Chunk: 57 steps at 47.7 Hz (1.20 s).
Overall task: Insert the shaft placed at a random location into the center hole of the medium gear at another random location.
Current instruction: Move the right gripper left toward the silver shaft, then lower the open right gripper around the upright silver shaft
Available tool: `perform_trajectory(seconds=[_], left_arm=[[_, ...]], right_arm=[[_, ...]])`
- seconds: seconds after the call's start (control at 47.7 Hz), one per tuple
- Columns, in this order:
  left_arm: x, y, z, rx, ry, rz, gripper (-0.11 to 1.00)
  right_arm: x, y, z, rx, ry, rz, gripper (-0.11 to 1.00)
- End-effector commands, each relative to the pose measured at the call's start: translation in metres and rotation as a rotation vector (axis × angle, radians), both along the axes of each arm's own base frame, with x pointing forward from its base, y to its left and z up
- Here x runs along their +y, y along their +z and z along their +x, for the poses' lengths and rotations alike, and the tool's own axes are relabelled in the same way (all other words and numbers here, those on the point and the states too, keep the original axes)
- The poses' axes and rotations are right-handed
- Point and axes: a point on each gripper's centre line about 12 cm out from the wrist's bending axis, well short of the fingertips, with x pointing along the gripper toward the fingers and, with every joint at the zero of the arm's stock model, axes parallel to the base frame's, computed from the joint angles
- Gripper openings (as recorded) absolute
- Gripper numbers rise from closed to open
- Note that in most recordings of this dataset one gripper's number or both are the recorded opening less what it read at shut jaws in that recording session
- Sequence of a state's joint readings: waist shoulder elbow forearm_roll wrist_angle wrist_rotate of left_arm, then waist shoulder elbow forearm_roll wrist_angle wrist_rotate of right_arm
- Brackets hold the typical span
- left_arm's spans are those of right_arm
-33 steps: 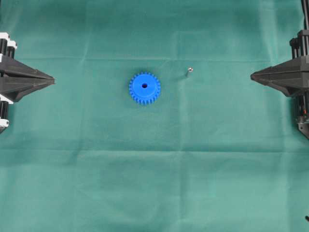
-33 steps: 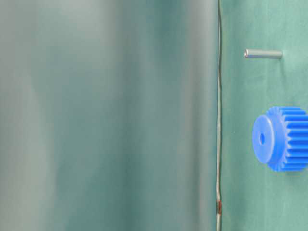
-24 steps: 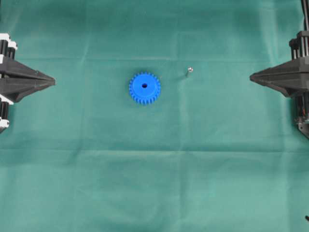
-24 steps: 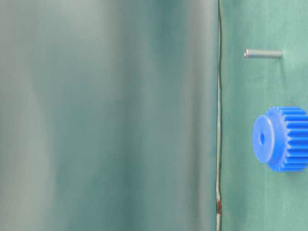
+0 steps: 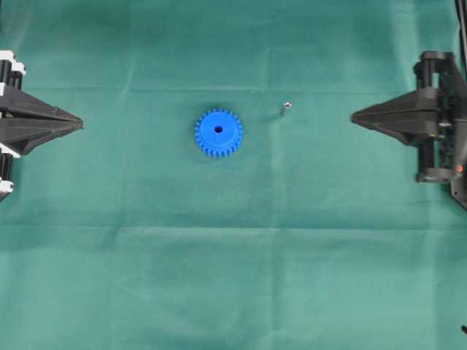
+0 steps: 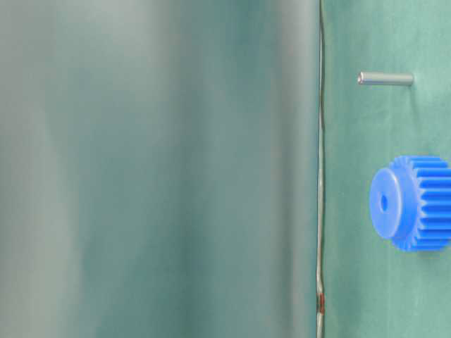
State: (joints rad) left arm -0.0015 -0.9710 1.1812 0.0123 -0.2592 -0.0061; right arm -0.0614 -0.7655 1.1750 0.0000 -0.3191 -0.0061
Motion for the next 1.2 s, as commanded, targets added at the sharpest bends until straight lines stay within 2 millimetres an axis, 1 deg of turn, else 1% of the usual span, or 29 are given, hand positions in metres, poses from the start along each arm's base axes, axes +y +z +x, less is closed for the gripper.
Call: perform_trajectory(seconds=[0.0,0.063,0.126,0.189,0.273,0.315,0.357,0.378,0.42,0.567,0.713,0.944,1.175], left_arm=[[0.0,0.011,0.002,-0.028,-0.002,0.0,0.0],[0.0,0.01,0.002,-0.023,-0.002,0.0,0.0],[0.0,0.01,0.002,-0.021,-0.002,0.0,0.0],[0.0,0.01,0.002,-0.02,-0.002,0.0,0.0],[0.0,0.01,0.002,-0.02,-0.002,0.0,0.0],[0.0,0.01,0.002,-0.021,-0.002,0.0,0.0],[0.0,0.01,0.002,-0.02,-0.002,0.0,0.0],[0.0,0.01,0.002,-0.02,0.0,0.0,0.0],[0.0,0.009,0.002,-0.017,-0.002,0.0,0.0],[0.0,0.007,0.002,-0.003,0.0,0.0,0.0],[0.0,0.006,0.002,0.005,0.0,0.0,0.0],[0.0,0.005,0.003,0.011,0.0,0.0,0.0],[0.0,0.005,0.003,0.014,0.0,0.0,0.0]], right_arm=[[-0.007,-0.001,0.012,0.003,-0.029,0.0,0.01],[-0.012,-0.009,0.019,0.033,-0.049,0.015,0.08],[-0.018,-0.019,0.029,0.07,-0.071,0.026,0.19],[-0.022,-0.029,0.037,0.108,-0.086,0.033,0.36],[-0.029,-0.041,0.049,0.149,-0.105,0.037,0.61],[-0.033,-0.051,0.055,0.18,-0.116,0.038,0.75],[-0.036,-0.06,0.06,0.204,-0.123,0.039,0.85],[-0.037,-0.063,0.062,0.213,-0.127,0.041,0.88],[-0.04,-0.071,0.067,0.235,-0.133,0.043,0.89],[-0.046,-0.093,0.079,0.28,-0.147,0.049,0.83],[-0.057,-0.114,0.081,0.324,-0.181,0.059,0.83],[-0.067,-0.135,0.079,0.372,-0.217,0.078,0.83],[-0.067,-0.141,0.078,0.39,-0.218,0.081,0.82]])
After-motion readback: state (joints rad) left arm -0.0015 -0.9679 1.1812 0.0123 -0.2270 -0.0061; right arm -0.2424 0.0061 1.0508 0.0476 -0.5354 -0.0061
